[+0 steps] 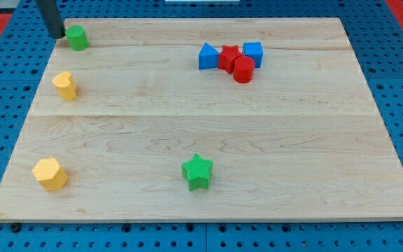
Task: Place the green circle towards the top right of the yellow heart
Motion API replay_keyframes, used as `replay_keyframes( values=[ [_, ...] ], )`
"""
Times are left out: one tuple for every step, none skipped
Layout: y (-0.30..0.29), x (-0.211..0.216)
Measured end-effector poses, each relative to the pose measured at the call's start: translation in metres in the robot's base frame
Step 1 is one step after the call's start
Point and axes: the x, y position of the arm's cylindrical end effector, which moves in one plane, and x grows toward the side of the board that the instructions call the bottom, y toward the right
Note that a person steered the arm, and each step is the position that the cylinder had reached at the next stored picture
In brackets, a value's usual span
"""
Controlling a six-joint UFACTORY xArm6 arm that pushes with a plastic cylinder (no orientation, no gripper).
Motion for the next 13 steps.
replay_keyframes(
  values=[
    [-0.008,0.002],
    [-0.014,0.003],
    [-0.015,0.003],
    [-0.012,0.015],
    [-0.009,0.044],
    [-0.012,0.053],
    [-0.017,0.038],
    [0.003,-0.010],
    [0.037,-0.013],
    [0.073,0.025],
    [0.094,0.050],
    [0.121,0.085],
    [0.124,0.110]
  ],
)
